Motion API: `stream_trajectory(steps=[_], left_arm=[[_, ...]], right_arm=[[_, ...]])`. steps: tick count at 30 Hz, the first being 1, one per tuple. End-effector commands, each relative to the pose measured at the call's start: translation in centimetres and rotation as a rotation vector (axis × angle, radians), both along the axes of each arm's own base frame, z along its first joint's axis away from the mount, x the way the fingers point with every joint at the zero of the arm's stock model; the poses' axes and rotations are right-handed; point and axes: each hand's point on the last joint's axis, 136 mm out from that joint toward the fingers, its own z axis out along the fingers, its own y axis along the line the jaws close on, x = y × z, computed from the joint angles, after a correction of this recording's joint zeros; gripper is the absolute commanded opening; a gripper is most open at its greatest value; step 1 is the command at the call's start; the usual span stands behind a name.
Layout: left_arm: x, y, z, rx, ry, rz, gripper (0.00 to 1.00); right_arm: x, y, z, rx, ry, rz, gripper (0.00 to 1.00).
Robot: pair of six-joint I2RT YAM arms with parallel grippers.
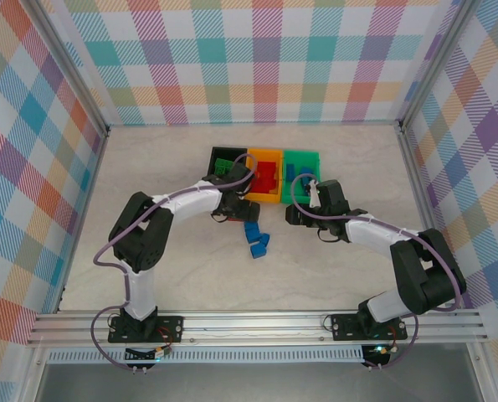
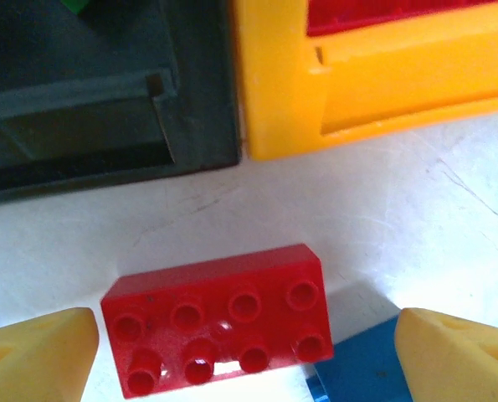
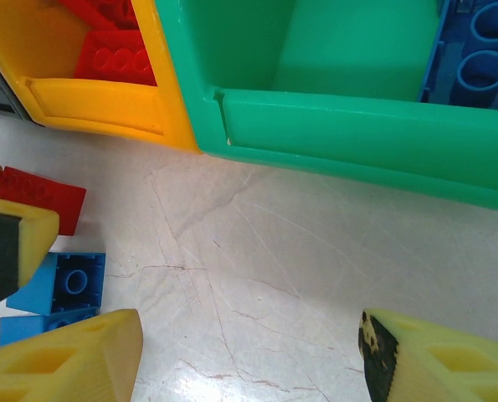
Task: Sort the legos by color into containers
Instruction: Pick up the lego from the center of the table.
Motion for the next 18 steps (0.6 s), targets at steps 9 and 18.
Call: stream_trajectory(steps=[9, 18], left_arm=[[-1.0, 3.4, -2.8, 0.191, 0.081, 0.063, 0.66], [-0.5, 2.8, 0.0, 0.137, 0.028, 0.069, 0.57]], right_arm=[[0.6, 0.8, 0.9, 0.024, -0.019, 0.011, 0.70], [0.6, 0.9, 0.9, 0.031, -0.018, 0.013, 0.70]])
